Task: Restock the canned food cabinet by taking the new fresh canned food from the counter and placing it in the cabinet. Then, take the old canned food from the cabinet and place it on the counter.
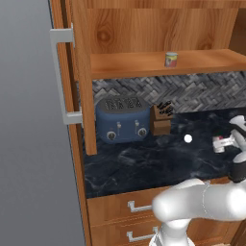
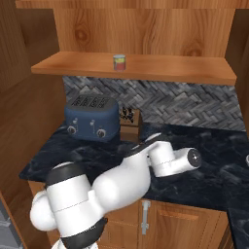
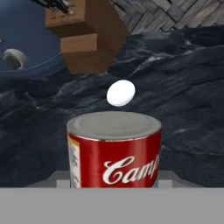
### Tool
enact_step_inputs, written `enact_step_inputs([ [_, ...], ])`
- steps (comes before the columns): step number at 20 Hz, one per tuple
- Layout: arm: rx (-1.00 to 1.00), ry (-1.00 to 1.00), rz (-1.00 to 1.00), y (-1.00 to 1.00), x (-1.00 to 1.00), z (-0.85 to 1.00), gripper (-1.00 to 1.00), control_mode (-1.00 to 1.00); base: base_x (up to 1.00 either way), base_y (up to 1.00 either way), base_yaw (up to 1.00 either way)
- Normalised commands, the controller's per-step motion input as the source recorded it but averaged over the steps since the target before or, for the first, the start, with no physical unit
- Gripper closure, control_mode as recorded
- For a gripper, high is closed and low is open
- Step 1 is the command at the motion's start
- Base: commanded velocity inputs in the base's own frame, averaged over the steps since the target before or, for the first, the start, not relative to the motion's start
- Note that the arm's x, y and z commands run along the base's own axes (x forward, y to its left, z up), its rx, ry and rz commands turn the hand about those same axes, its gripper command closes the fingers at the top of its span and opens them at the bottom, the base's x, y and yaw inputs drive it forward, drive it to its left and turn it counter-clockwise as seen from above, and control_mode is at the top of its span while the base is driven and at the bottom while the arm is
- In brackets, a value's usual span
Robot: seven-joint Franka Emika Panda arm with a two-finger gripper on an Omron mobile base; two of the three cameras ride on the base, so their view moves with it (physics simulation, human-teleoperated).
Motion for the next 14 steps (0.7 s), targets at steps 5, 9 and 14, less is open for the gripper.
enact_step_inputs([
  [5, 0.0, -0.31, 0.13, 0.0, 0.29, -0.54, 1.0, -1.0, 0.0, 0.0, 0.0],
  [9, 0.0, -0.2, 0.1, 0.0, 0.43, -0.19, 1.0, -1.0, 0.0, 0.0, 0.0],
  [14, 0.0, -0.09, 0.07, 0.0, 0.29, -0.01, -1.0, -1.0, 0.0, 0.0, 0.0],
])
